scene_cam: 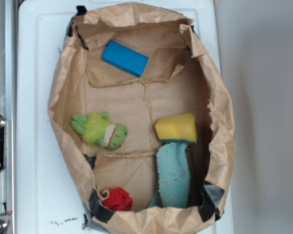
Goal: Grab the blue block.
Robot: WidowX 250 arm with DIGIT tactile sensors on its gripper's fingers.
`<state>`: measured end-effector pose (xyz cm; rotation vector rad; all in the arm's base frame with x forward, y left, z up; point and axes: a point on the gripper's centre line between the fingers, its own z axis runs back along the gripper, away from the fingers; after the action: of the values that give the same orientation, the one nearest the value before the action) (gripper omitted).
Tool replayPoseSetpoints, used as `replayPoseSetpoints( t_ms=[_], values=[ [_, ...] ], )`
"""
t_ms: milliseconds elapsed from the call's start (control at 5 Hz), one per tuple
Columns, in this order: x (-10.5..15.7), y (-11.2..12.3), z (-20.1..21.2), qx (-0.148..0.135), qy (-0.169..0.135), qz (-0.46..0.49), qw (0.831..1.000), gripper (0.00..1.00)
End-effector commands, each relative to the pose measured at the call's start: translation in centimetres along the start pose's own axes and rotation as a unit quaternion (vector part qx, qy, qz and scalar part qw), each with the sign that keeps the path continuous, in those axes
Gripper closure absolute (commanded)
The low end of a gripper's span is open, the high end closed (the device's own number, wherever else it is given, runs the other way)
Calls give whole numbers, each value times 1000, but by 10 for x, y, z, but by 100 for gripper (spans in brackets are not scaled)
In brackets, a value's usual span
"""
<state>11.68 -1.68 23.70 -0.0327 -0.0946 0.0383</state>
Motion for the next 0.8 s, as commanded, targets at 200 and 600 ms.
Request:
replayPoseSetpoints(
  t_ms=[200,600],
  values=[
    [43,1,-25,19,-24,-39,999,0],
    [111,25,-55,12,-46,-74,996,0]
  ],
)
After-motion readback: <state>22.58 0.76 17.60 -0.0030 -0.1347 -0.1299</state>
